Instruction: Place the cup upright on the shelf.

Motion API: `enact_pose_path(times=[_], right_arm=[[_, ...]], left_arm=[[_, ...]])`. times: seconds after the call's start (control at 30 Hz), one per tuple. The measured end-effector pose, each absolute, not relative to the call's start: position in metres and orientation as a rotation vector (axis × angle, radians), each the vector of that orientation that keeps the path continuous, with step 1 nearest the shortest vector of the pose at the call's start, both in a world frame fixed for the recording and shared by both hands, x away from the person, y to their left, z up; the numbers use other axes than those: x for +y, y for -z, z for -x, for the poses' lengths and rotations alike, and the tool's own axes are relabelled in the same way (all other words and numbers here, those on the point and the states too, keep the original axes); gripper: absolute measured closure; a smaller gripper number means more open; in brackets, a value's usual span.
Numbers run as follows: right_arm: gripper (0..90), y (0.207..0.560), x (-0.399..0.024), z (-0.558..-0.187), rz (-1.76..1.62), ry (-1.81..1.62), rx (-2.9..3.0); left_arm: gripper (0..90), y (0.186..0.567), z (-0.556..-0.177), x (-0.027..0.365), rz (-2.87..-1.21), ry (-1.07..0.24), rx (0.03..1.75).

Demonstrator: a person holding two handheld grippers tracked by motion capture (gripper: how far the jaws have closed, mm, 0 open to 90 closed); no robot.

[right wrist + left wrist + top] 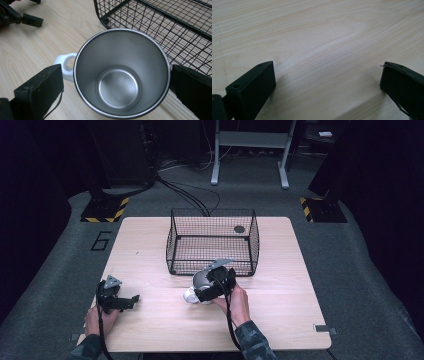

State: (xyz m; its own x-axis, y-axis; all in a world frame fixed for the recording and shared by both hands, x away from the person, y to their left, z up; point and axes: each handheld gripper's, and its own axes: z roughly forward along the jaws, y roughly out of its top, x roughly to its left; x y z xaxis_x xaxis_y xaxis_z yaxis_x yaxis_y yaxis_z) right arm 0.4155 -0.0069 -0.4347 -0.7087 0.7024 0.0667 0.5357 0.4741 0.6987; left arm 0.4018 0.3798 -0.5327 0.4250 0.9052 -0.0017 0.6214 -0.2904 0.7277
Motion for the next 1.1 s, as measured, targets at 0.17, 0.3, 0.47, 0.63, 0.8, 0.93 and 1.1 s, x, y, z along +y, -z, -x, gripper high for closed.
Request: enact_pose_path(times=[0.17,0.3,0.47,0.63,0.8,0.93,1.1], right_arm=[[0.0,0.437,-0.002,-0.418,-1.085,-1.033,2.487],[0.0,0.441,0.003,-0.421,-1.109,-1.012,2.479],[0.3,0.442,0.004,-0.424,-1.106,-1.017,2.483],[4.9,0.442,0.003,-0.424,-1.119,-1.048,2.451],[5.1,0.443,0.003,-0.424,-1.123,-1.055,2.439],[5.4,0.443,0.002,-0.424,-1.121,-1.058,2.438],[5.6,0.443,0.002,-0.424,-1.112,-1.07,2.441]], left_arm=[[0.1,0.533,-0.402,0.38,-2.022,-0.555,1.283],[0.1,0.533,-0.402,0.38,-2.022,-0.555,1.283],[0.1,0.533,-0.402,0.38,-2.022,-0.555,1.283],[0.1,0.533,-0.402,0.38,-2.022,-0.555,1.283],[0.1,0.533,-0.402,0.38,-2.022,-0.555,1.283],[0.1,0.533,-0.402,0.38,-2.022,-0.555,1.283],[0.1,0.533,-0.402,0.38,-2.022,-0.555,1.283]])
